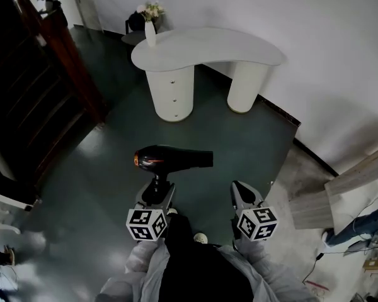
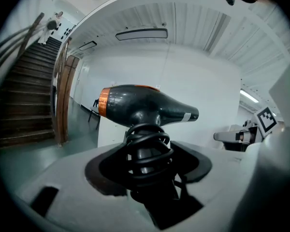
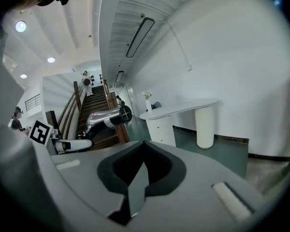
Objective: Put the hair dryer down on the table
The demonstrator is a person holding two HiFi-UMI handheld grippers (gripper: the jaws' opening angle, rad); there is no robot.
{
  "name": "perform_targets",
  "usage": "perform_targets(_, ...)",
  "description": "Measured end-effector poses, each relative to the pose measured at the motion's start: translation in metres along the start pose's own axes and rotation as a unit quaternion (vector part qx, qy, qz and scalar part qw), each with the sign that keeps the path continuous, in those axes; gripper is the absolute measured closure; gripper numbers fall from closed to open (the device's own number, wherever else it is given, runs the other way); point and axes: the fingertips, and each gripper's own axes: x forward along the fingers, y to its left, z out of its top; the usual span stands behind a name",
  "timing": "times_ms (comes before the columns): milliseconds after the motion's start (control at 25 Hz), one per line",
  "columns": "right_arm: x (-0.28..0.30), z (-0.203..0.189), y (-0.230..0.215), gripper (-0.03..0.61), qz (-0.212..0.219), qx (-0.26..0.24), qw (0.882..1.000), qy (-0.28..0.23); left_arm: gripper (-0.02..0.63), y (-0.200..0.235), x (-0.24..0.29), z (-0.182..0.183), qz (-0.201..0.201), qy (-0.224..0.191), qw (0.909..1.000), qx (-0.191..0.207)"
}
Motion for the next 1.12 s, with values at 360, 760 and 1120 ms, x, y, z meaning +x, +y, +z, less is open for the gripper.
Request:
perform_targets(360,-0.002,-0.003,-0.021,0.565,0.006,0.016,1.0,-0.004,0.336,-0.009,0.011,0.005,0.015,-0.007,0.9999,-0.003)
perform_targets(760,0.08,0.041,-0.059,0.565,0.006,0.018,1.0,-0.003,0.336,0.022,0.099,0.039,0.008,0.006,0.9999,0.002)
perform_targets(1120,0.194,0.124,-0.109,0.566,-0.018,0.028,0.999,-0.024,0.336,0.068,0.229,0.119,-0.022,0.008,0.9996,0.017)
